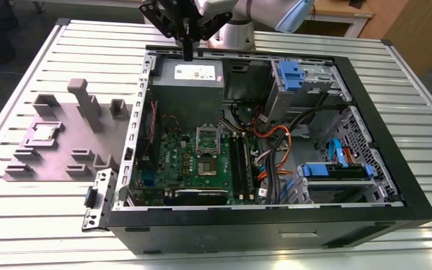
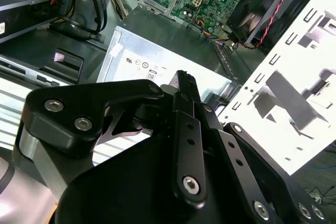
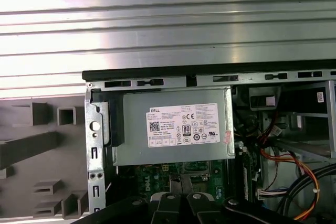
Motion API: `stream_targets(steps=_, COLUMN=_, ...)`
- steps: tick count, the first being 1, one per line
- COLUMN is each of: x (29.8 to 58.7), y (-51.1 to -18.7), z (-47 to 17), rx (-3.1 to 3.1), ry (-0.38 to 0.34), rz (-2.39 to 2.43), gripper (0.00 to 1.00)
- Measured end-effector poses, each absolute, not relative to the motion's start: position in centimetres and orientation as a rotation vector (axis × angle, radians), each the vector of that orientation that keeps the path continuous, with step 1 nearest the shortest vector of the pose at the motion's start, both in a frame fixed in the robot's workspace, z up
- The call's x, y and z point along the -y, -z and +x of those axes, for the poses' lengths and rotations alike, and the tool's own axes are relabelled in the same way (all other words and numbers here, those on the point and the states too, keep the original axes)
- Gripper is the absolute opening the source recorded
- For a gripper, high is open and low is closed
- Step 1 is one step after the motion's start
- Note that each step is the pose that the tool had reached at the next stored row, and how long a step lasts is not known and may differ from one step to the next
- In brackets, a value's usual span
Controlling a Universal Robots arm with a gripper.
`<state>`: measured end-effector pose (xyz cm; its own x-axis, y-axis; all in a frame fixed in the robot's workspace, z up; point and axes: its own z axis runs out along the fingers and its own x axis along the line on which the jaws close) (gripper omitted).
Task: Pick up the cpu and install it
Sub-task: 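Reach for the cpu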
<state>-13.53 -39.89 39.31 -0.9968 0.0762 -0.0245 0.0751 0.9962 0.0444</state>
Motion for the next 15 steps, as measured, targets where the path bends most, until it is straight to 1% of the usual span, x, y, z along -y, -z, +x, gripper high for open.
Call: stream_targets(steps=15, x=39.89, y=-39.3, z=-13.91, rx=-3.113, ry=-0.068, rz=0.118, gripper=0.11)
